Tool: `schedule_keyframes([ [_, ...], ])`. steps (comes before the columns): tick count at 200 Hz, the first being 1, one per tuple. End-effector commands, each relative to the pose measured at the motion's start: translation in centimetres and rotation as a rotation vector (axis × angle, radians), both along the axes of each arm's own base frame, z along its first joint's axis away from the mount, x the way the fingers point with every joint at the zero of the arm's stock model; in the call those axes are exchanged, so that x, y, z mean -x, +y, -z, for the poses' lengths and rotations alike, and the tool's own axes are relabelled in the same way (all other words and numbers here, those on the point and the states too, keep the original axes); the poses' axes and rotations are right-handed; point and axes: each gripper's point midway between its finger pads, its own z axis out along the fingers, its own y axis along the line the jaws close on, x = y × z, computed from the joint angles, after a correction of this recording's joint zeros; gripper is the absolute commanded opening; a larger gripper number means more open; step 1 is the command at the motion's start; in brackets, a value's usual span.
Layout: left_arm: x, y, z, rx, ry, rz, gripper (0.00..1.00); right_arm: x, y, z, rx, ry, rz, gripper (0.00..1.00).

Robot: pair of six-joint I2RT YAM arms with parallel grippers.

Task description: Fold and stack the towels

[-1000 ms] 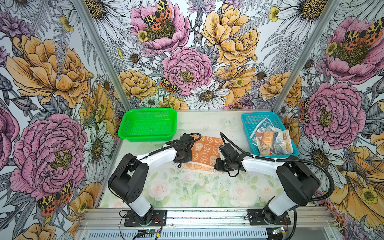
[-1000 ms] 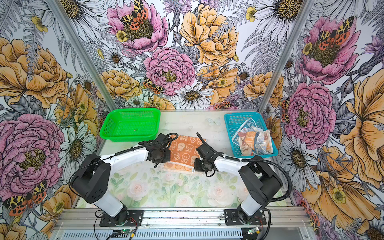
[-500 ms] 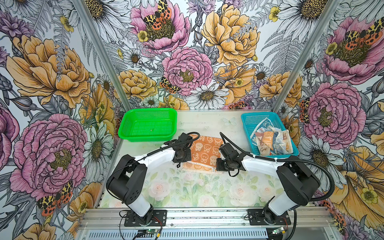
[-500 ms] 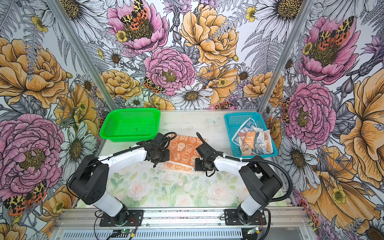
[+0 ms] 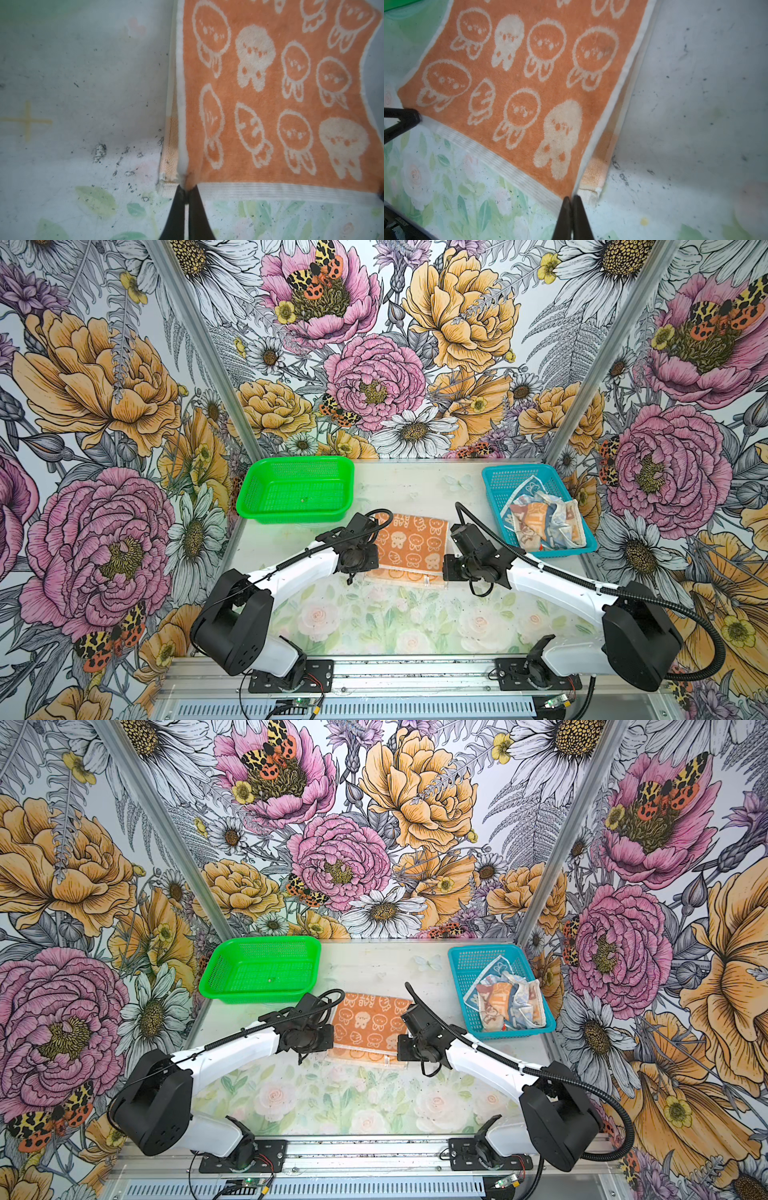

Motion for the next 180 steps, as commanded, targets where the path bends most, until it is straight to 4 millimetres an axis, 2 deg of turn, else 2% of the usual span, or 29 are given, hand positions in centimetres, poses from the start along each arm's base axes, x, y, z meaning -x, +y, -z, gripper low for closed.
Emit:
schedule_keyframes([
  [1,1.0,-0.2,0.2,0.021,0.008,-0.007,0.00,1.3,-1.3,1.2,0.045,0.025,0.009,0.00],
  [30,1.8,-0.7,1.4,0.037,0.030,-0.001,0.00,2.1,-2.0,2.8,0.068,0.051,0.017,0.00],
  [71,2.2,-0.4,3.1,-0.006,0.059,0.000,0.00,2.3,-1.7,3.8,0.056,0.070,0.020,0.00],
  [140,2.4,-0.6,4.1,-0.031,0.074,0.013,0.00,2.1,-0.9,5.4,0.077,0.091,0.007,0.00],
  [163,2.5,-0.6,4.1,-0.033,0.075,0.009,0.00,2.1,-0.8,5.5,0.083,0.091,0.003,0.04],
  [180,2.5,-0.6,4.0,-0.034,0.075,0.009,0.17,2.1,-0.7,5.3,0.077,0.087,0.001,0.11],
])
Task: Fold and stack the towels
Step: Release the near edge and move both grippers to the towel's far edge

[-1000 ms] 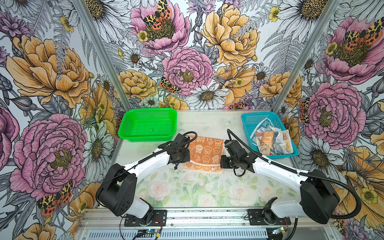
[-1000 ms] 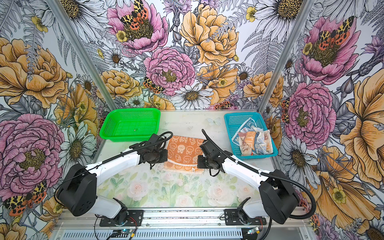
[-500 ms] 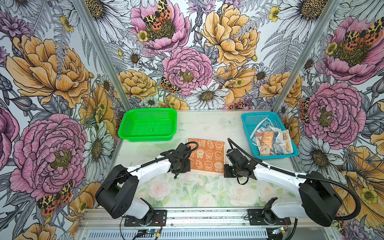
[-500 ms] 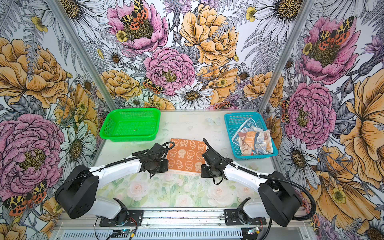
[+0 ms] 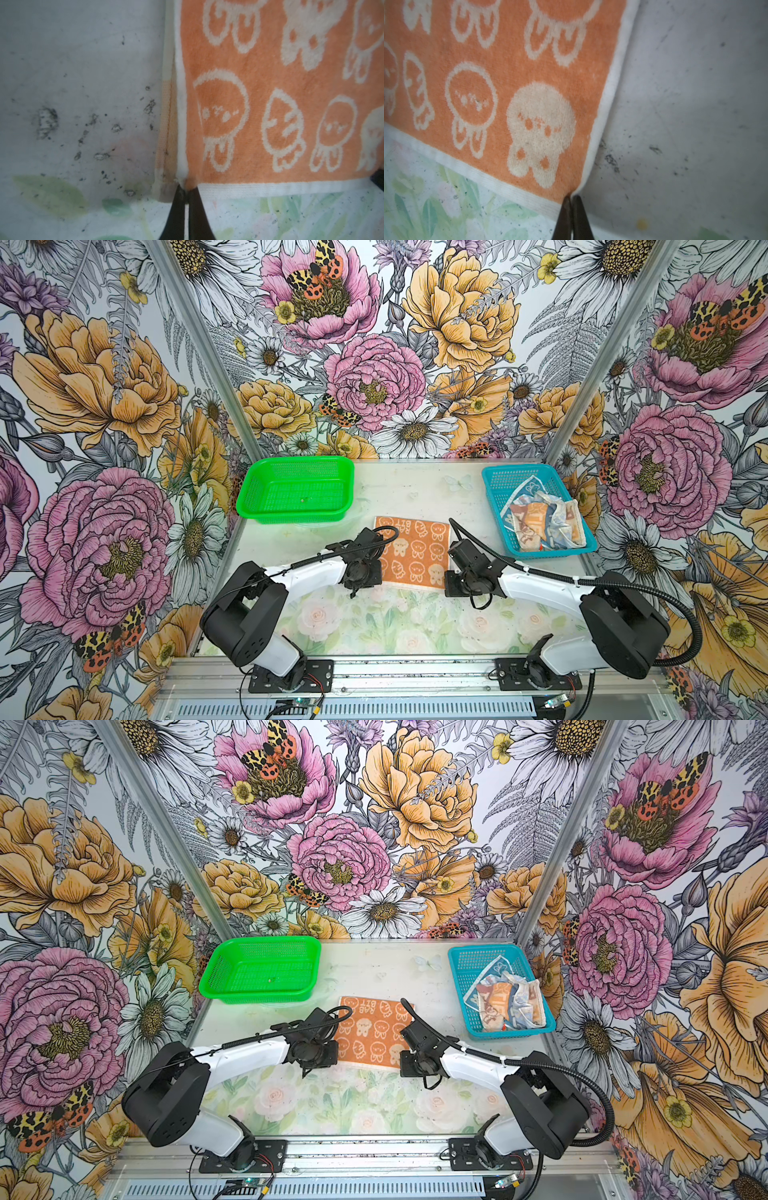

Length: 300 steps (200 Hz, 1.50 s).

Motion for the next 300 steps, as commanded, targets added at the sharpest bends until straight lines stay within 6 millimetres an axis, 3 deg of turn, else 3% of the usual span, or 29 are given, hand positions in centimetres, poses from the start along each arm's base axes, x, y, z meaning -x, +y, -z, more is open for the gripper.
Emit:
schedule_keyframes([
  [1,-0.1,0.2,0.1,-0.022,-0.018,-0.008,0.18,-0.2,0.1,0.3,0.015,-0.006,0.009,0.11],
  [16,-0.4,0.2,-0.5,-0.023,-0.031,-0.008,0.29,-0.3,0.2,-0.1,0.002,-0.014,0.009,0.22],
  [31,-0.9,0.0,-1.6,-0.019,-0.057,-0.006,0.48,-0.4,0.4,-0.9,-0.017,-0.033,0.007,0.34],
  [56,-2.3,-0.6,-4.4,-0.001,-0.116,-0.001,0.96,-1.3,1.1,-3.3,-0.067,-0.091,0.008,0.57],
  [60,-2.5,-0.7,-4.9,0.000,-0.124,-0.002,0.99,-1.5,1.2,-3.8,-0.073,-0.102,0.008,0.60],
  [99,-5.6,-2.4,-10.8,0.110,-0.215,-0.002,0.99,-4.9,2.0,-9.1,-0.175,-0.201,0.028,0.99],
  [121,-8.1,-3.9,-12.4,0.258,-0.238,-0.033,0.99,-8.7,0.7,-10.2,-0.195,-0.229,0.092,0.99],
  [149,-11.8,-4.4,-12.0,0.392,-0.260,-0.127,0.99,-13.7,0.4,-10.7,-0.267,-0.244,0.127,0.99],
  [189,-13.2,-6.4,-8.7,0.406,-0.208,-0.125,0.99,-18.0,2.6,-7.8,-0.343,-0.175,0.089,0.99],
  [229,-12.1,-6.7,-5.5,0.372,-0.162,-0.122,0.99,-19.6,2.7,-3.0,-0.287,-0.112,0.091,0.99],
  [260,-10.4,-7.2,-3.6,0.352,-0.120,-0.101,0.99,-20.1,0.9,-0.1,-0.239,-0.071,0.127,0.99],
  [300,-8.5,-9.0,-1.2,0.354,-0.066,-0.078,0.99,-20.9,-2.9,3.0,-0.160,-0.021,0.178,0.99],
])
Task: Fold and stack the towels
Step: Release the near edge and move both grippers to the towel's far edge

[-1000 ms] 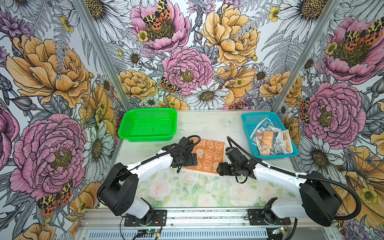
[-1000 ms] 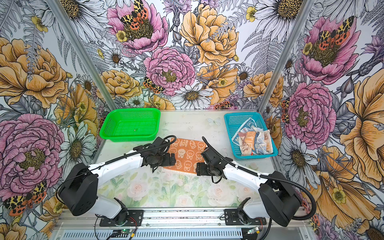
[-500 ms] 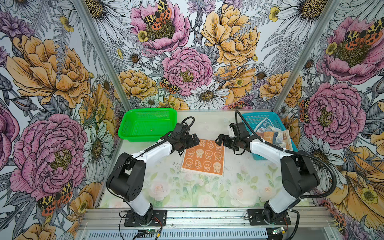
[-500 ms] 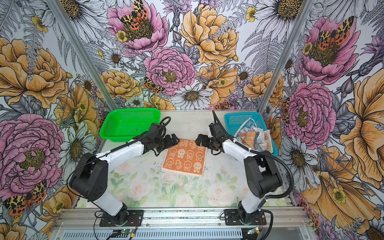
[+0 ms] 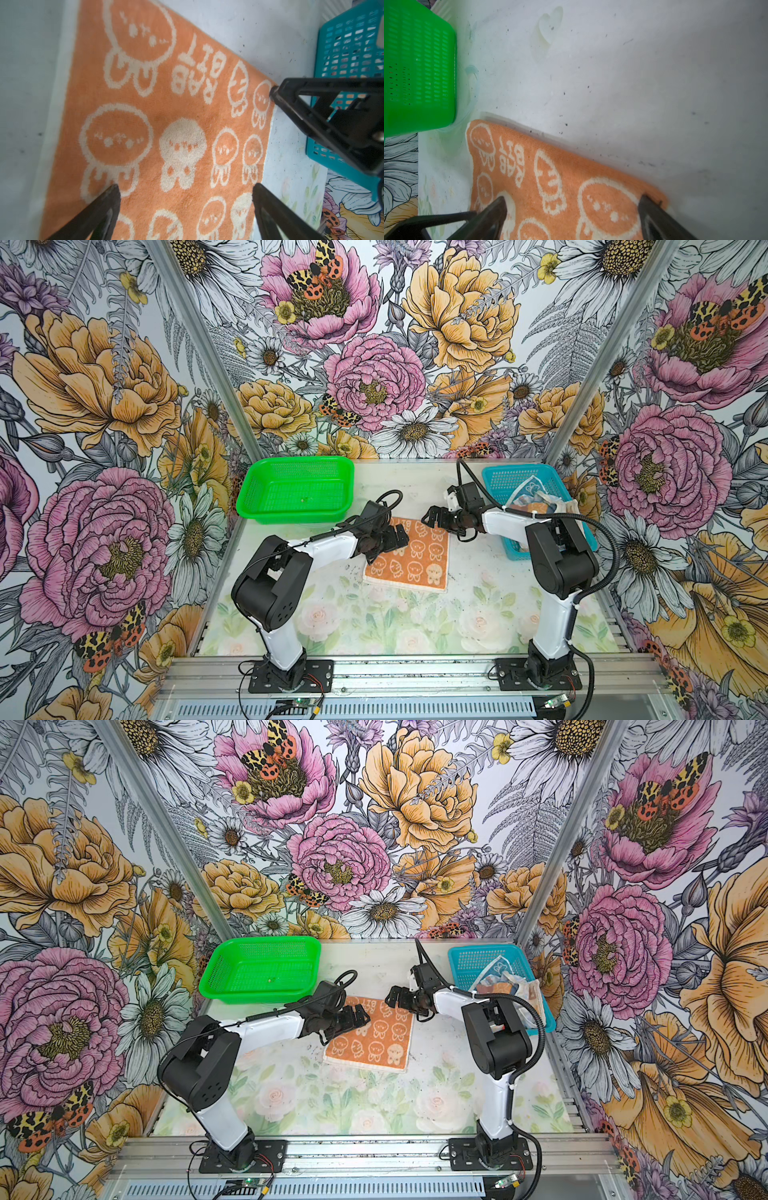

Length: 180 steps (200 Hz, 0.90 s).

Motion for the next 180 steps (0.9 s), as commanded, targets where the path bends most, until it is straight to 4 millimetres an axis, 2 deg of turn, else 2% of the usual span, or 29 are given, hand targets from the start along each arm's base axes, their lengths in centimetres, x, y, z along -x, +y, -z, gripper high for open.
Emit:
schedule_keyframes([
  [1,1.0,-1.6,1.5,0.029,0.029,0.020,0.99,0.9,-3.8,5.5,0.118,0.134,0.041,0.99],
  [16,1.4,-2.8,1.7,0.046,0.038,0.039,0.99,0.6,-4.8,6.3,0.142,0.152,0.042,0.99],
  [20,1.7,-3.0,3.0,0.030,0.065,0.040,0.99,0.4,-5.1,6.4,0.147,0.152,0.042,0.99],
  [36,2.0,-4.0,3.4,0.037,0.074,0.052,0.99,0.0,-5.8,6.7,0.159,0.163,0.045,0.99],
  [61,2.0,-5.8,2.6,0.064,0.066,0.067,0.99,-1.1,-6.5,6.3,0.168,0.152,0.056,0.99],
  [81,1.4,-6.4,1.1,0.073,0.040,0.080,0.99,-2.1,-6.2,4.1,0.154,0.114,0.032,0.99],
  [108,-0.7,-5.0,-1.8,0.006,-0.028,0.088,0.99,-2.4,-6.0,0.1,0.139,0.035,0.024,0.99],
  [123,-1.9,-3.8,-2.7,-0.032,-0.058,0.080,0.99,-1.8,-6.1,-0.8,0.141,0.020,0.011,0.99],
  [145,-3.3,-2.3,-3.5,-0.062,-0.072,0.075,0.99,-1.0,-6.3,-0.3,0.169,0.025,-0.013,0.99],
  [180,-3.6,-1.4,-3.5,-0.089,-0.077,0.078,0.99,-0.2,-5.9,1.8,0.195,0.060,-0.056,0.86],
])
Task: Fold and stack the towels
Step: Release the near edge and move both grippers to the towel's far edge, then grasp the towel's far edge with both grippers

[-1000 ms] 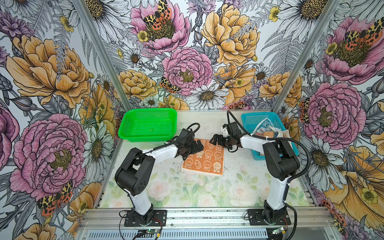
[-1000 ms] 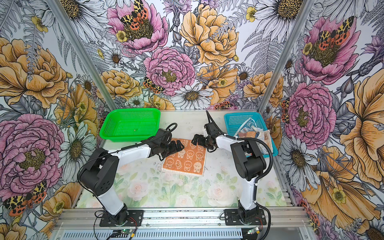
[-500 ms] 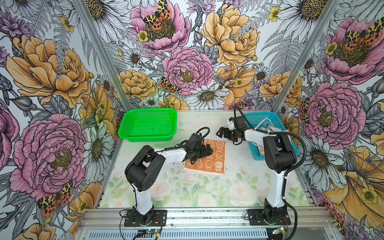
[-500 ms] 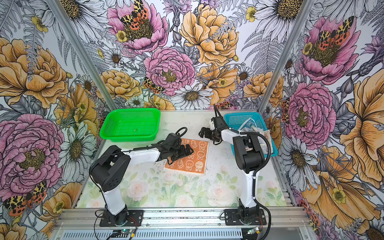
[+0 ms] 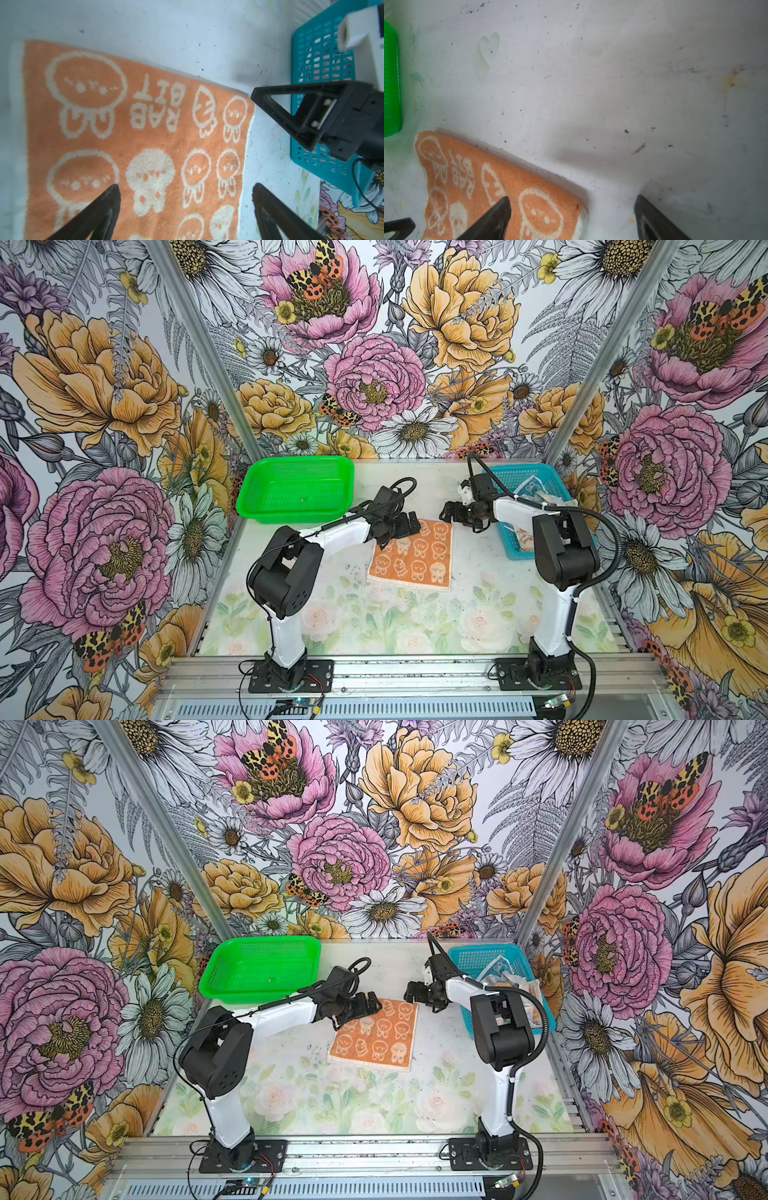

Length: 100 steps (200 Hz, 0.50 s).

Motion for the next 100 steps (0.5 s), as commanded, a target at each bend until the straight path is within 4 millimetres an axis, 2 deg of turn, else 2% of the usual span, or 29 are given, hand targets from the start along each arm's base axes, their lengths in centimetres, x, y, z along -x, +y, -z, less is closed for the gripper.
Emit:
schedule_keyframes([
  [1,0.4,1.0,-0.4,-0.058,-0.014,0.026,0.99,1.2,-0.2,1.3,0.045,0.035,-0.035,0.85],
  [24,0.9,1.3,0.4,-0.068,0.003,0.028,0.99,1.5,0.1,2.2,0.061,0.050,-0.053,0.72],
  [26,0.9,1.3,-0.6,-0.055,-0.017,0.028,0.99,1.5,0.2,2.2,0.062,0.051,-0.056,0.71],
  [30,1.0,1.3,-1.0,-0.053,-0.024,0.029,0.99,1.6,0.3,2.3,0.062,0.053,-0.057,0.68],
  [50,1.2,1.9,-0.7,-0.063,-0.022,0.024,0.99,2.0,0.5,2.7,0.069,0.062,-0.063,0.61],
  [80,1.2,2.5,-0.6,-0.066,-0.018,0.020,0.99,2.2,0.8,3.2,0.064,0.076,-0.070,0.39],
  [100,1.0,2.6,-0.6,-0.065,-0.020,0.021,0.99,2.3,0.9,3.3,0.067,0.081,-0.068,0.30],
])
